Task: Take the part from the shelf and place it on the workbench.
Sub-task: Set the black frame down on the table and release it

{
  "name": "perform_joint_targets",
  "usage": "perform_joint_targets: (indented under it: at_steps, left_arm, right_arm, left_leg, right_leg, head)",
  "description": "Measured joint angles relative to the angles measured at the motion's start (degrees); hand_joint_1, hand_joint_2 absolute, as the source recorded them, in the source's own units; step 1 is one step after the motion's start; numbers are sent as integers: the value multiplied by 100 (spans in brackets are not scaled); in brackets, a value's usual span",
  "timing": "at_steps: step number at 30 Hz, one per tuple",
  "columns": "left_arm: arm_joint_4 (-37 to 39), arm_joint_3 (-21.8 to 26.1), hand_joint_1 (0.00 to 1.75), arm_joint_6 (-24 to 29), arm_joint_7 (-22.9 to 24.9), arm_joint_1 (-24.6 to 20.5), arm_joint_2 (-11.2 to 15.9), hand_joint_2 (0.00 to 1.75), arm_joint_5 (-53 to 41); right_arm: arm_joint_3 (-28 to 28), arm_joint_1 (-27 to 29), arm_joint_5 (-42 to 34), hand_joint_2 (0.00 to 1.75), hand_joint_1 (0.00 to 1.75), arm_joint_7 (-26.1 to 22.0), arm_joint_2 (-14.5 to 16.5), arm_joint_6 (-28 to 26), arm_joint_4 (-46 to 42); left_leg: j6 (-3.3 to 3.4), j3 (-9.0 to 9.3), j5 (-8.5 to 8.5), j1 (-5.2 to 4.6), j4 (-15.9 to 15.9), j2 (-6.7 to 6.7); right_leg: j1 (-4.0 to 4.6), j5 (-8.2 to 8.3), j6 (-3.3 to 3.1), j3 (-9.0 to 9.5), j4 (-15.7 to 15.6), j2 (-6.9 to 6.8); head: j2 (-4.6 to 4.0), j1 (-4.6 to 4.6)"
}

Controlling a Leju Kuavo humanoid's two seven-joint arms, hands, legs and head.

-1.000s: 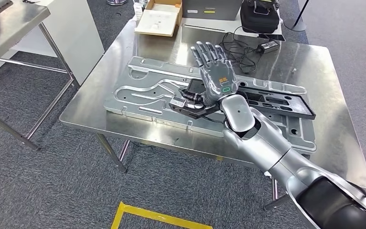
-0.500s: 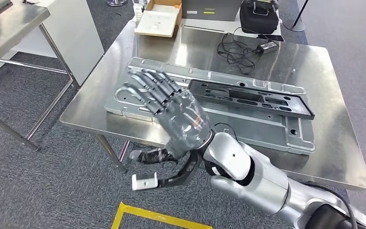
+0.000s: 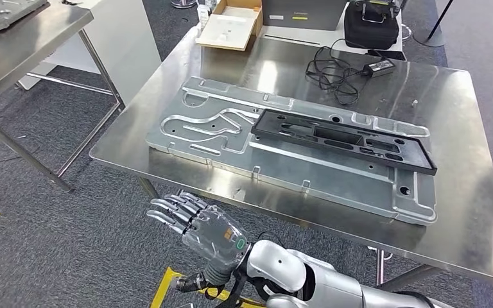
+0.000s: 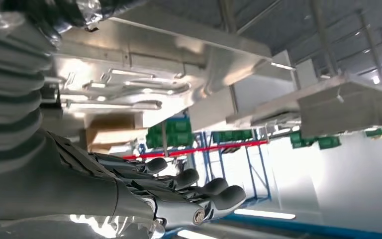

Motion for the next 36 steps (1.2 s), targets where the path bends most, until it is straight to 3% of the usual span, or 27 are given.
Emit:
perform_joint_targets:
  at_steps: [2,4,5,6,8,10,11,13,14,16,18,20,21,23,25,27,29,31,33,34,35,36]
  left_arm:
    - [0,-1,0,2,3,-19,1,175,-1]
    - [0,-2,0,8,11,-34,2,175,-2]
    - [0,-2,0,16,19,-31,3,175,-2]
    - [0,-2,0,25,28,-24,4,175,-7]
    - [0,-2,0,42,45,-10,8,175,-15]
    - [0,-2,0,55,56,-21,15,175,-16]
    - [0,-2,0,60,64,-29,16,175,-10]
    - [1,-2,0,69,95,-27,16,175,-1]
    - [2,-2,0,71,113,-14,16,175,2]
    - [4,-2,0,79,138,-10,16,175,2]
    - [4,-2,0,88,158,-34,17,175,4]
    - [4,-2,0,103,189,-41,18,175,9]
    - [4,-2,0,115,204,-31,19,175,14]
    - [4,-2,0,143,229,-12,20,175,27]
    - [10,-1,0,165,238,-11,13,175,52]
    - [17,0,0,173,239,-18,10,175,69]
    - [23,0,0,176,241,-5,15,175,70]
    - [28,0,0,184,244,12,20,175,70]
    - [28,0,0,189,245,-3,27,175,73]
    - [28,0,0,189,243,-16,29,175,77]
    - [28,0,0,193,239,-21,34,131,87]
    - [28,0,0,202,232,-12,43,87,104]
  right_arm:
    - [17,103,-49,175,0,15,75,107,190]
    - [41,244,-89,175,0,34,107,188,388]
    - [52,302,-104,175,0,32,120,197,494]
    - [58,342,-119,175,0,19,136,187,601]
    - [58,387,-149,175,0,-5,182,165,840]
    - [58,462,-173,175,0,6,226,153,1119]
    - [58,525,-178,175,0,17,247,143,1270]
    - [54,665,-182,175,0,42,291,117,1581]
    - [46,721,-180,175,0,54,318,100,1738]
    - [22,802,-173,175,0,74,360,67,2017]
    - [-21,901,-180,175,0,109,371,79,2283]
    - [-87,1020,-225,175,0,147,373,113,2607]
    - [-129,1071,-256,175,0,150,377,112,2778]
    - [-221,1142,-308,175,0,117,392,81,3083]
    - [-297,1181,-336,175,0,61,415,35,3346]
    - [-340,1219,-344,175,0,28,444,5,3543]
    - [-373,1241,-346,175,0,20,488,-4,3665]
    - [-408,1241,-347,175,0,14,551,-8,3751]
    - [-429,1253,-347,175,0,6,604,-10,3824]
    - [-434,1263,-347,175,0,5,614,-8,3862]
    - [-437,1272,-344,175,0,4,627,-5,3900]
    - [-438,1276,-337,175,0,6,652,-5,3949]
  left_leg:
    - [-19,-267,-321,-13,571,260]
    - [-19,-654,-657,-23,1338,364]
    - [-5,-759,-701,-28,1547,375]
    - [20,-759,-633,-37,1546,381]
    - [120,-415,-246,-85,877,490]
    - [221,-51,19,-168,155,708]
    - [248,25,55,-201,-11,766]
    - [268,19,70,-220,-74,684]
    - [285,30,95,-204,-105,625]
    - [337,59,153,-162,-171,511]
    - [377,52,189,-151,-187,378]
    - [390,32,200,-159,-176,216]
    - [390,28,201,-164,-165,129]
    - [383,30,197,-175,-136,-43]
    - [362,4,195,-168,-110,-186]
    - [302,-53,211,-126,-106,-317]
    - [228,-88,225,-99,-113,-395]
    - [182,-182,114,-129,66,-137]
    - [127,-506,-191,-133,667,227]
    - [89,-719,-344,-111,1044,315]
    - [52,-884,-417,-84,1325,354]
    - [18,-952,-387,-56,1424,379]
  right_leg:
    - [22,-5,-67,7,-14,-144]
    - [72,-20,-101,2,-14,-309]
    - [97,-28,-112,3,-13,-387]
    - [120,-34,-122,8,-13,-455]
    - [159,-47,-134,34,-13,-576]
    - [198,-60,-120,63,-13,-689]
    - [205,-64,-102,73,-15,-744]
    - [202,-63,-53,102,-32,-849]
    - [193,-75,-15,118,-28,-825]
    - [165,-242,52,54,170,-557]
    - [132,-610,93,-239,816,-252]
    - [122,-826,111,-540,1445,-182]
    - [123,-758,108,-564,1476,-171]
    - [126,-349,67,-310,904,-83]
    - [115,-53,-11,8,183,237]
    - [127,-16,-56,105,-74,415]
    - [128,15,-69,143,-155,276]
    - [82,44,-103,235,-282,116]
    - [61,41,-127,304,-347,-85]
    - [62,27,-128,314,-346,-198]
    - [61,10,-119,317,-338,-306]
    - [56,-9,-105,318,-325,-403]
  head:
    - [0,-1]
    - [0,-1]
    - [0,-1]
    - [0,-2]
    - [0,-1]
    - [0,1]
    - [0,2]
    - [0,1]
    - [0,2]
    - [0,2]
    - [0,1]
    - [0,2]
    - [0,3]
    - [0,3]
    - [0,-3]
    - [0,-7]
    - [0,-7]
    - [0,-19]
    - [0,-32]
    - [0,-34]
    - [0,-33]
    - [0,-33]
